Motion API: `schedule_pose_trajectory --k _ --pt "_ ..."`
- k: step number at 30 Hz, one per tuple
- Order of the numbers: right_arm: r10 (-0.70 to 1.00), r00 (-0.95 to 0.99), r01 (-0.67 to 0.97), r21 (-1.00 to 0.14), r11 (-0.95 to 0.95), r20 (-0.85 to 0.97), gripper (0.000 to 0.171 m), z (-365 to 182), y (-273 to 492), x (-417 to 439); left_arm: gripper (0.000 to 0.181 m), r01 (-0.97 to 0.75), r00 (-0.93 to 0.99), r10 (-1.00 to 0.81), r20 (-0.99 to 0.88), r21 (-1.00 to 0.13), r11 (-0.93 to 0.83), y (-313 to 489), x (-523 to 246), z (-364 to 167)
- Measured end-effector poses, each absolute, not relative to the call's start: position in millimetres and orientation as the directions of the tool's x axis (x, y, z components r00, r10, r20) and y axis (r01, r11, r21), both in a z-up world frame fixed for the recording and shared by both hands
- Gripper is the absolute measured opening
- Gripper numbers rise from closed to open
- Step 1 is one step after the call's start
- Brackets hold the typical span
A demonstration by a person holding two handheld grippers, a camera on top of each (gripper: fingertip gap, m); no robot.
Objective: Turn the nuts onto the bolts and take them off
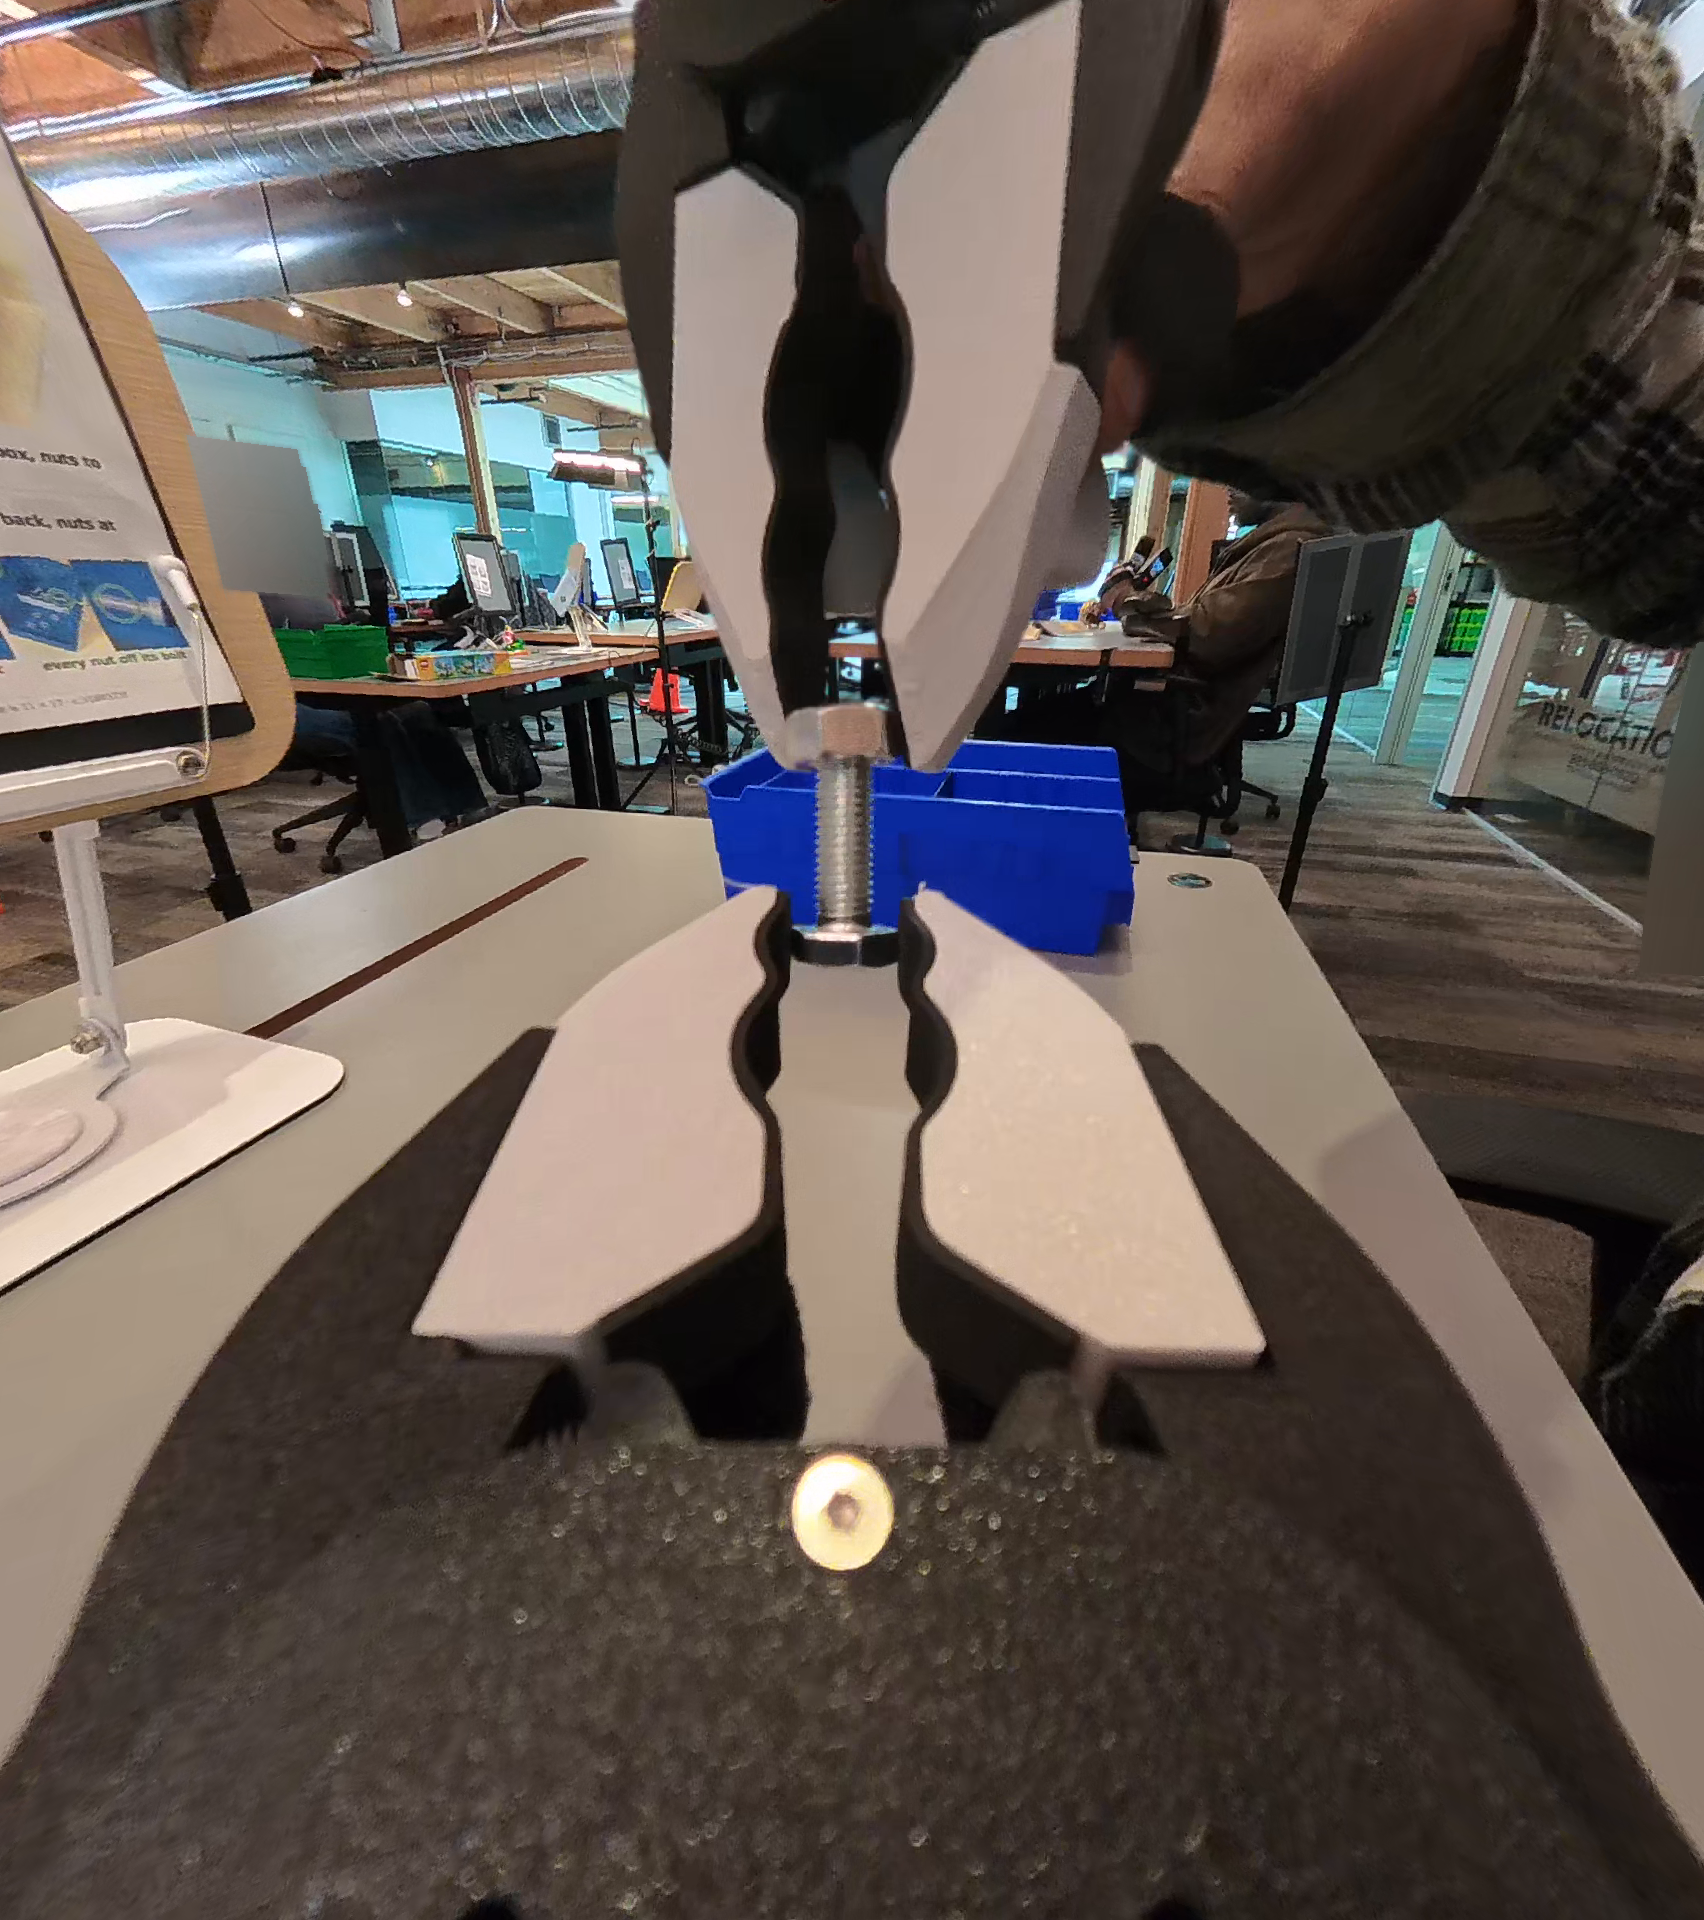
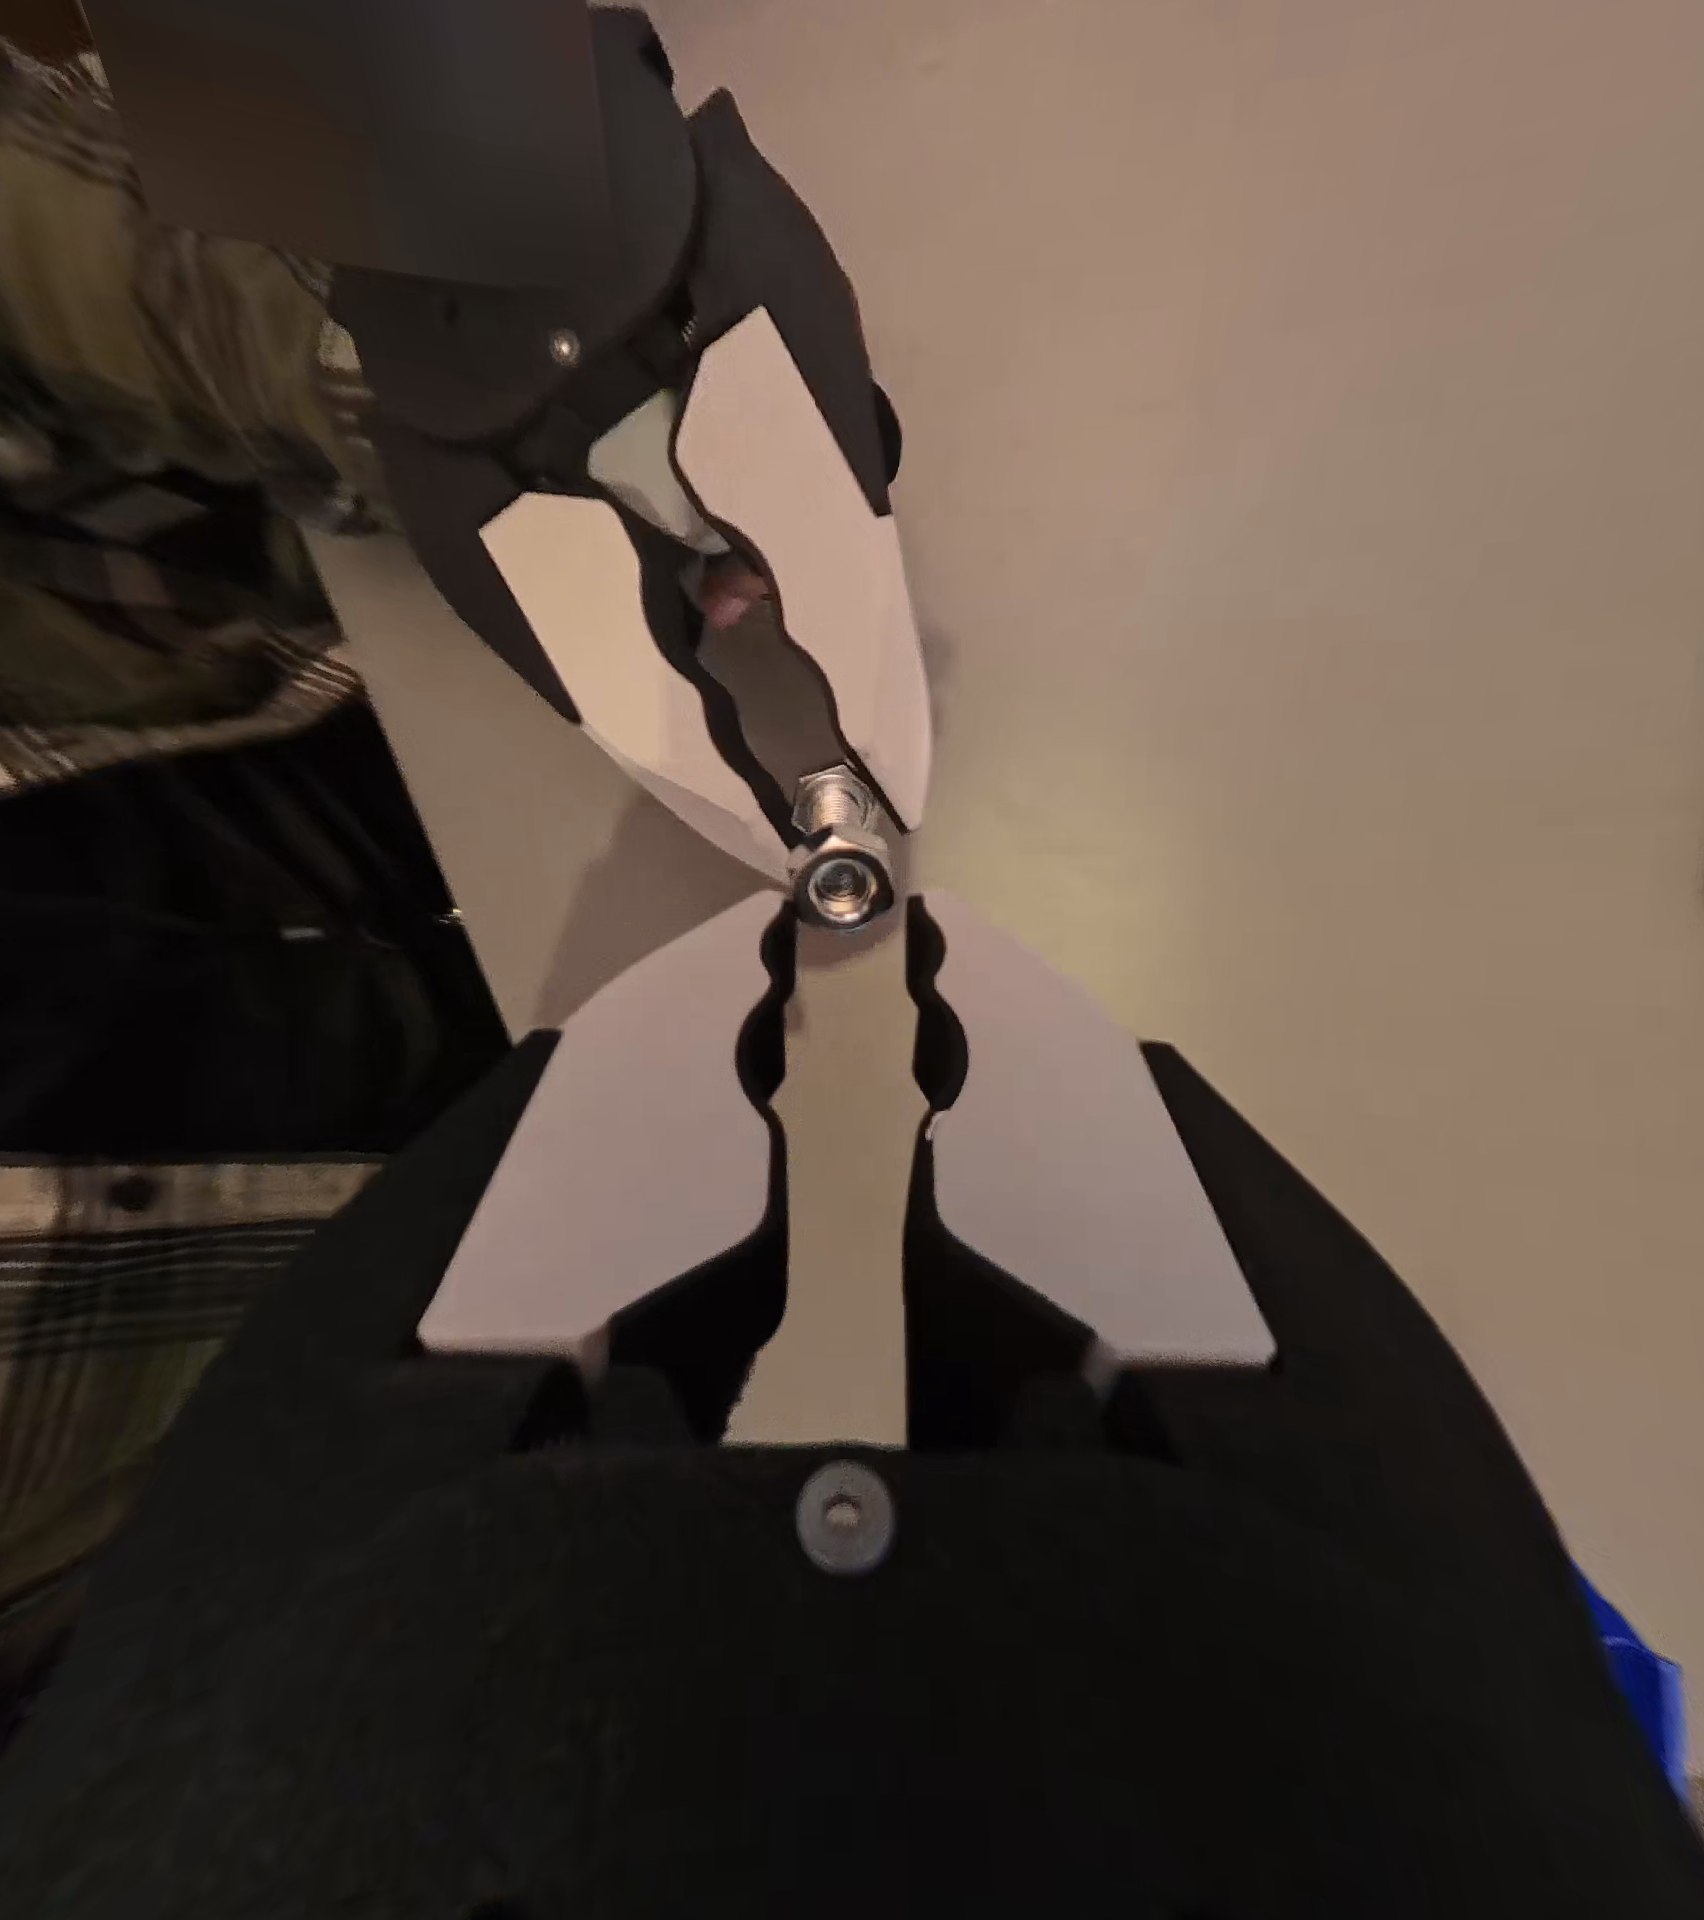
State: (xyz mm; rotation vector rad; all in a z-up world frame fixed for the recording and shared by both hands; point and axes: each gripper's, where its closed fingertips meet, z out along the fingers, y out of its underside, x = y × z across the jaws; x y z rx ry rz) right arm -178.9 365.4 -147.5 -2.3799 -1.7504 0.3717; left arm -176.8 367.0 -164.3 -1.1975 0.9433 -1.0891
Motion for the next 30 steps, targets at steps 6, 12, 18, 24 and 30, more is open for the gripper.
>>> schedule_pose_trajectory --k 6,12,18,24,30 --pt "0.955 0.295 0.926 -0.253 -0.279 0.028 0.030 -144.3 381.2 -168.0 0.019 0.176 0.213 -0.977 0.014 -0.984 0.024 365.2 -180.1 -158.5" --pt "0.965 0.262 0.916 -0.310 -0.256 -0.023 0.052 -134.9 371.8 -177.5 0.019 0.171 0.216 -0.976 0.012 -0.985 0.025 365.4 -179.9 -158.8" --pt "0.955 0.294 0.894 -0.340 -0.291 -0.045 0.053 -134.9 376.8 -183.1 0.019 0.177 0.216 -0.976 0.007 -0.984 0.032 364.3 -180.0 -157.2" --pt "0.951 0.310 0.907 -0.310 -0.286 0.027 0.051 -135.7 385.1 -172.1 0.019 0.189 0.218 -0.976 0.008 -0.981 0.035 364.5 -181.8 -155.3" --pt "0.964 0.267 0.902 -0.346 -0.257 -0.019 0.057 -131.9 374.8 -179.8 0.019 0.187 0.217 -0.976 0.009 -0.982 0.032 364.7 -181.5 -155.6"
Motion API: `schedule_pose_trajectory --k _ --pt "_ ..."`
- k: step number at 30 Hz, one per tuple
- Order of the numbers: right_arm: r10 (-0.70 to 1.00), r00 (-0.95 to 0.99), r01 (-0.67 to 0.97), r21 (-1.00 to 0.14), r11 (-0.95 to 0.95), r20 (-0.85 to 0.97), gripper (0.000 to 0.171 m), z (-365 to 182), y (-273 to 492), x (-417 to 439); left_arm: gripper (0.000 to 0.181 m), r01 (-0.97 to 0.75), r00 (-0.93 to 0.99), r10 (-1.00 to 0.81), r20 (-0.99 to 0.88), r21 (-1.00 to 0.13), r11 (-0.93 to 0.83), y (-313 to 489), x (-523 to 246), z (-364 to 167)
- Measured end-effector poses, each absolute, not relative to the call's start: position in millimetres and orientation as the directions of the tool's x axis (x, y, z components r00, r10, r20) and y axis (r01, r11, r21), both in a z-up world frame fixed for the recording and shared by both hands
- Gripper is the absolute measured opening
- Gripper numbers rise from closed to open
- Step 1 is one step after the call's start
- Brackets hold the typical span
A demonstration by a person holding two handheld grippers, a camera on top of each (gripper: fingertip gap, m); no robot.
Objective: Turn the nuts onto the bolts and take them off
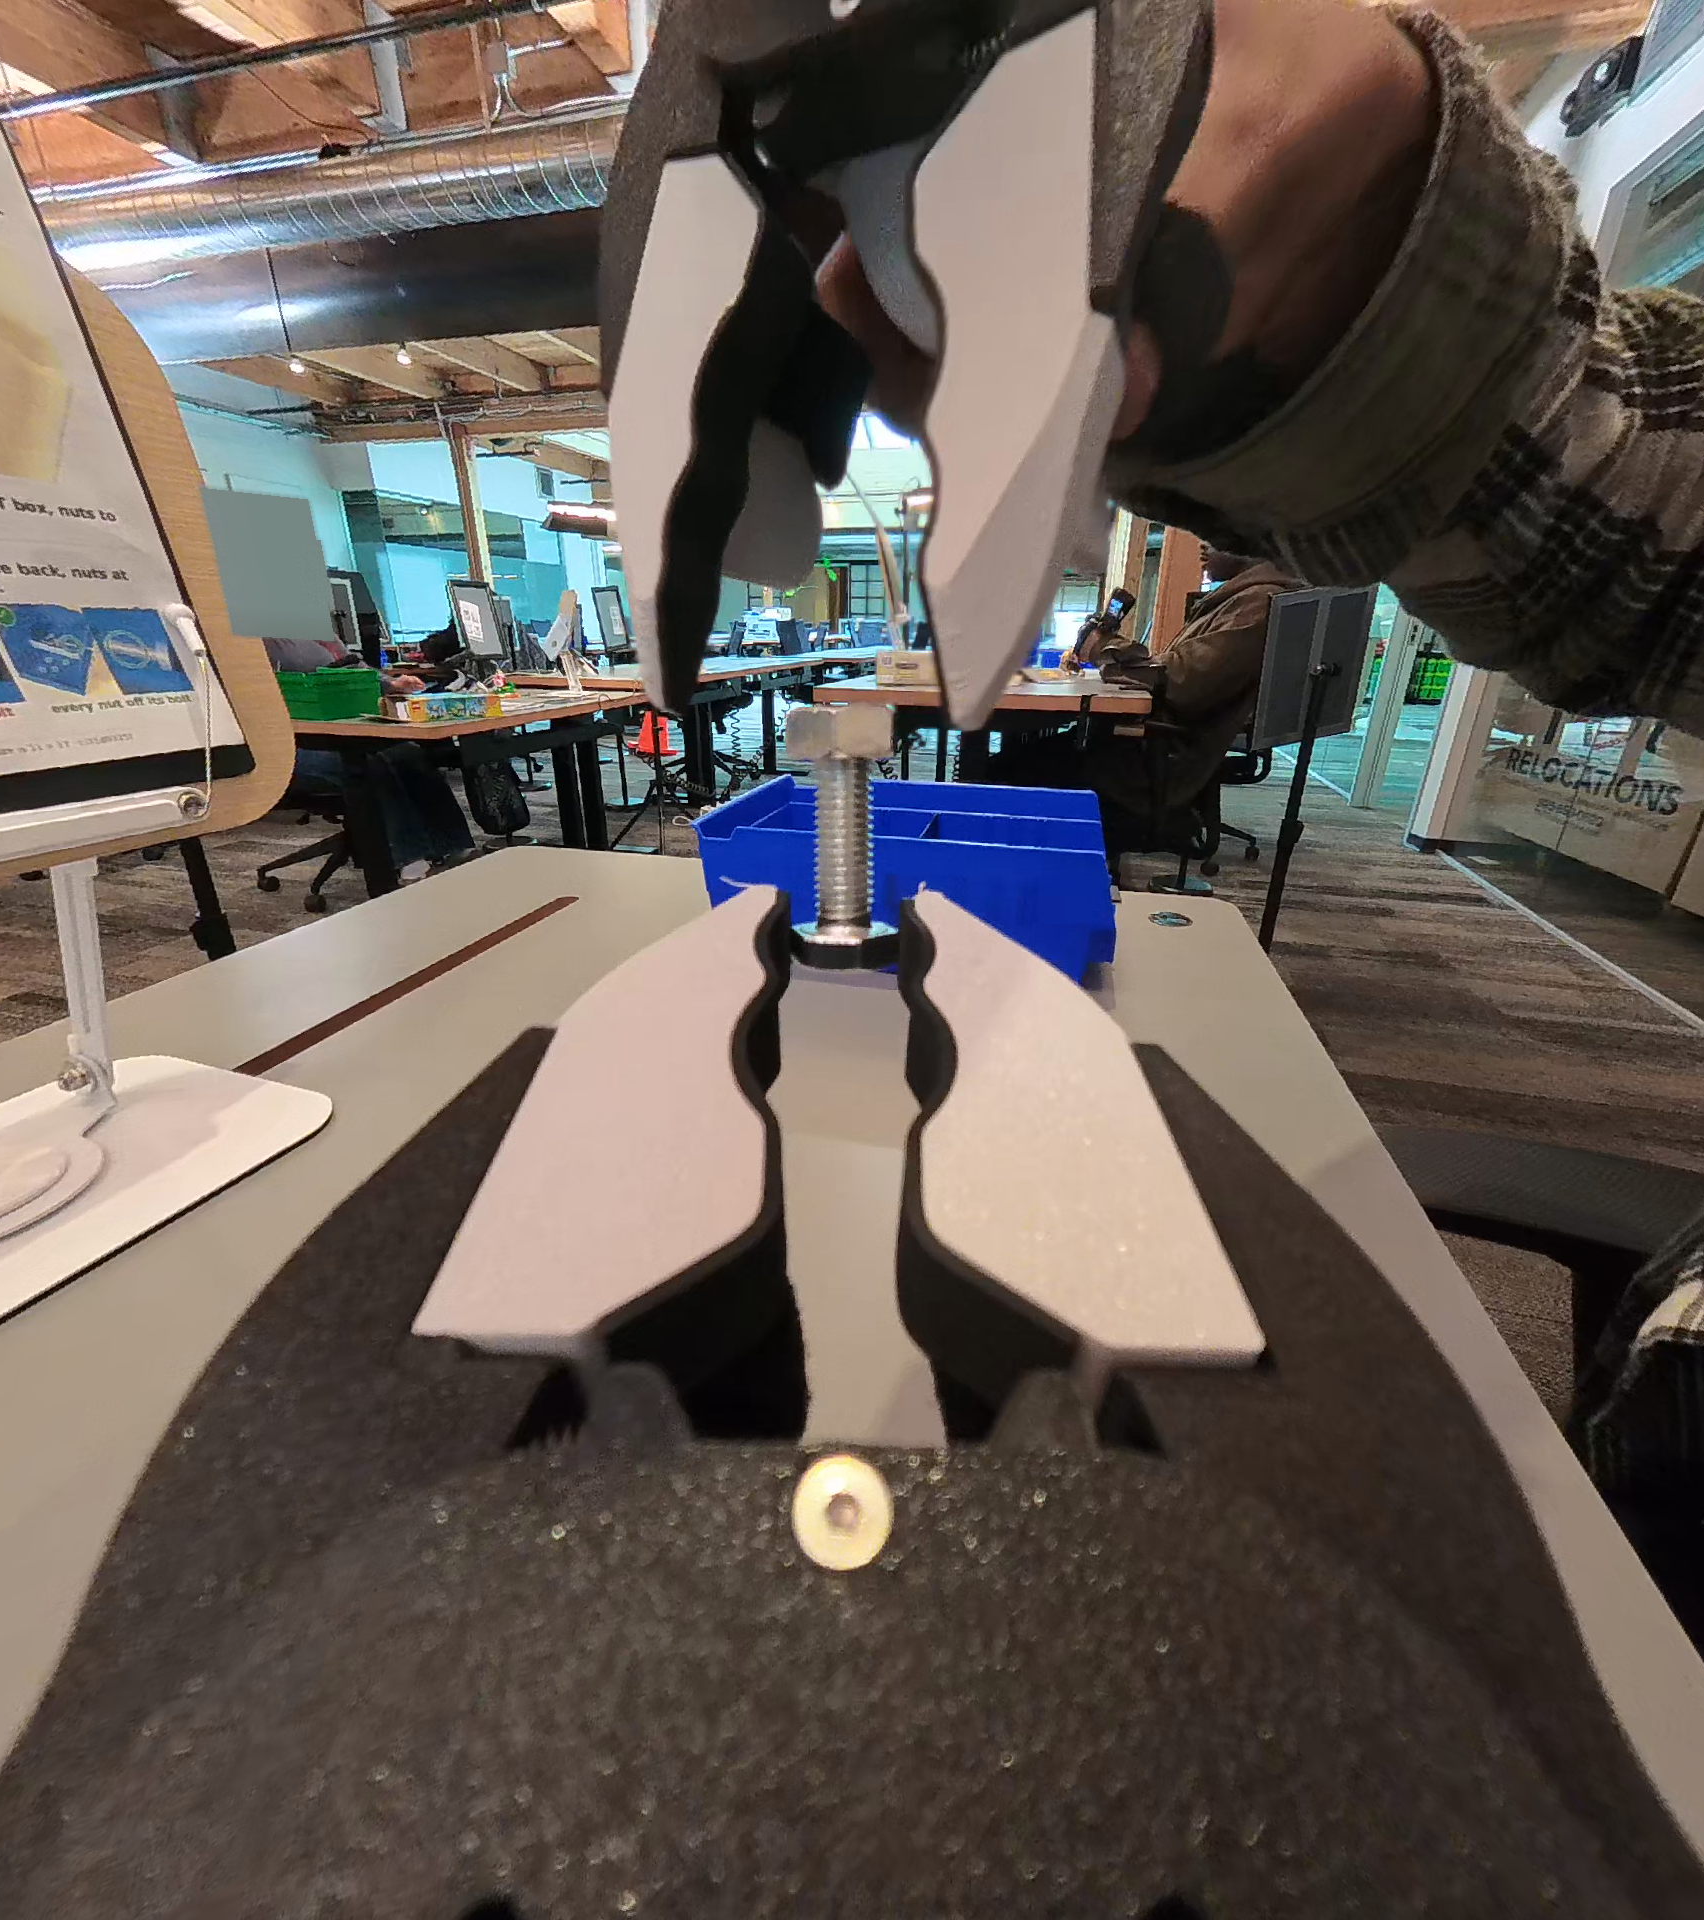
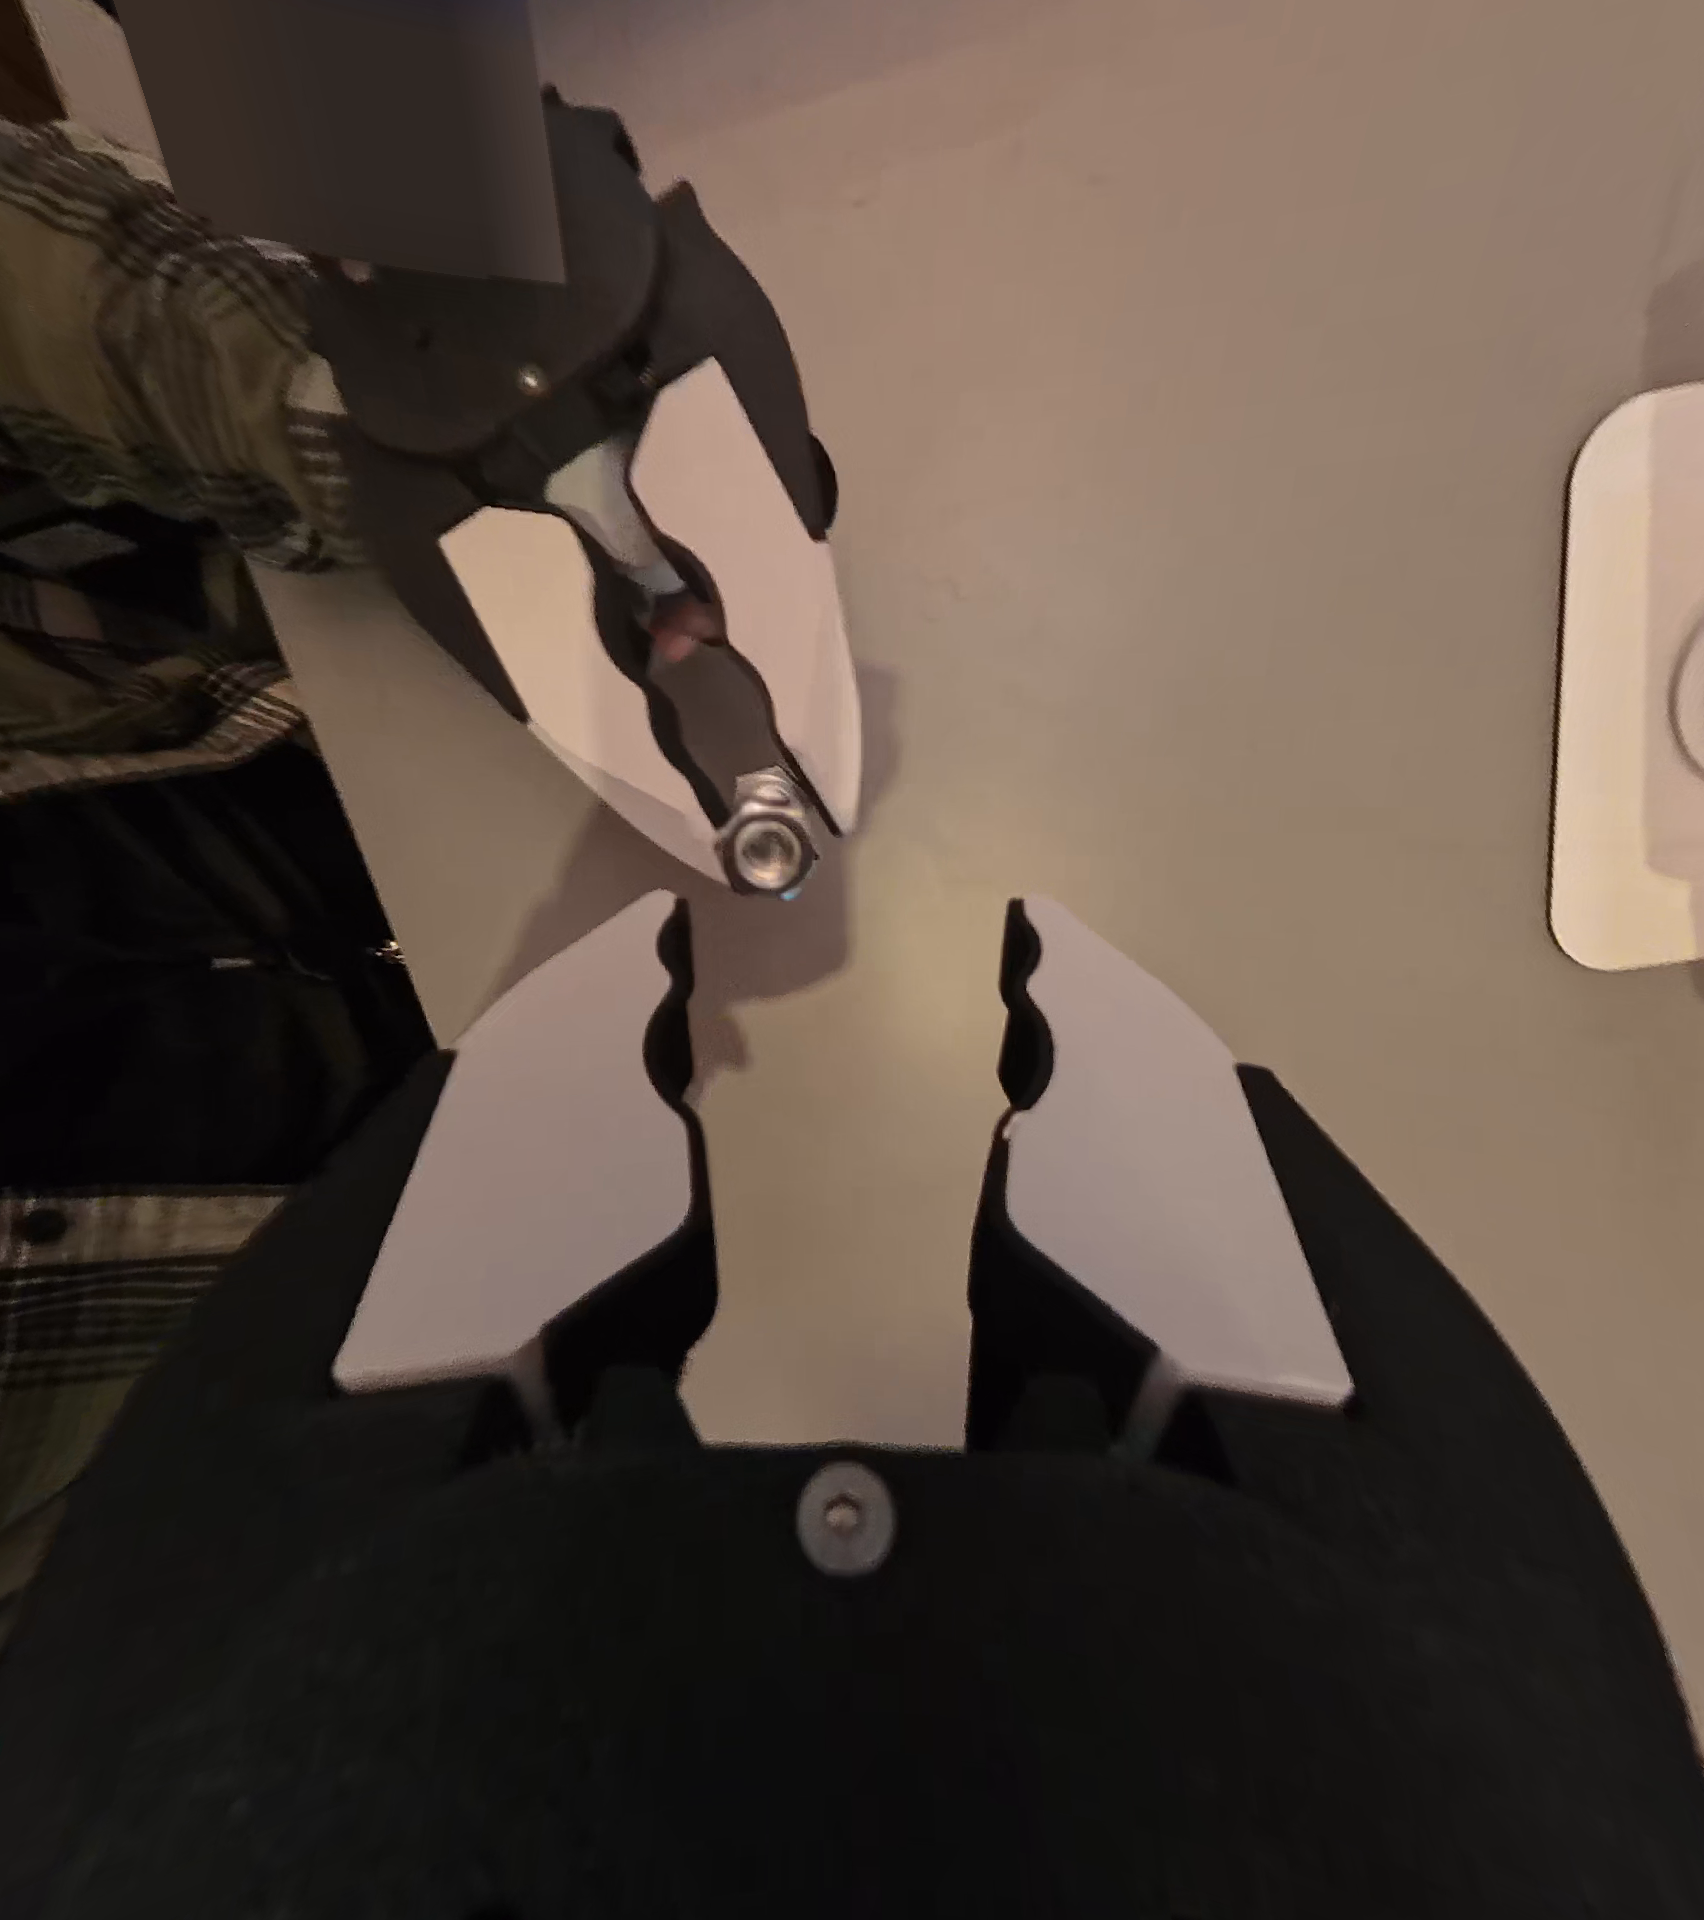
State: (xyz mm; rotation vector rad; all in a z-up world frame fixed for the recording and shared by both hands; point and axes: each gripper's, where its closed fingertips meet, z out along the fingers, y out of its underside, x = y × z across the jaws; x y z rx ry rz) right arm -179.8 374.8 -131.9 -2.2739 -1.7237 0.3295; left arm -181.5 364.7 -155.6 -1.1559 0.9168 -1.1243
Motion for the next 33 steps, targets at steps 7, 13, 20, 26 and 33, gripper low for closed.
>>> schedule_pose_trajectory --k 7,13,20,26,33 --pt "0.959 0.282 0.911 -0.321 -0.258 0.029 0.057 -135.7 383.4 -176.7 0.019 0.191 0.218 -0.976 0.008 -0.981 0.034 364.4 -181.8 -155.0" --pt "0.960 0.273 0.922 -0.304 -0.241 0.066 0.056 -134.0 385.7 -171.9 0.019 0.194 0.213 -0.977 0.003 -0.980 0.039 363.2 -181.7 -154.0" --pt "0.968 0.247 0.917 -0.330 -0.222 0.036 0.060 -133.4 380.9 -181.2 0.019 0.198 0.210 -0.978 0.004 -0.980 0.039 362.7 -181.7 -153.6" --pt "0.960 0.262 0.929 -0.296 -0.223 0.100 0.060 -133.4 389.7 -170.6 0.019 0.206 0.210 -0.978 0.011 -0.978 0.034 363.7 -183.4 -152.4" --pt "0.929 0.334 0.842 -0.393 -0.370 -0.161 0.052 -123.8 368.0 -184.4 0.019 0.192 0.247 -0.969 0.005 -0.980 0.043 368.3 -184.9 -154.4"
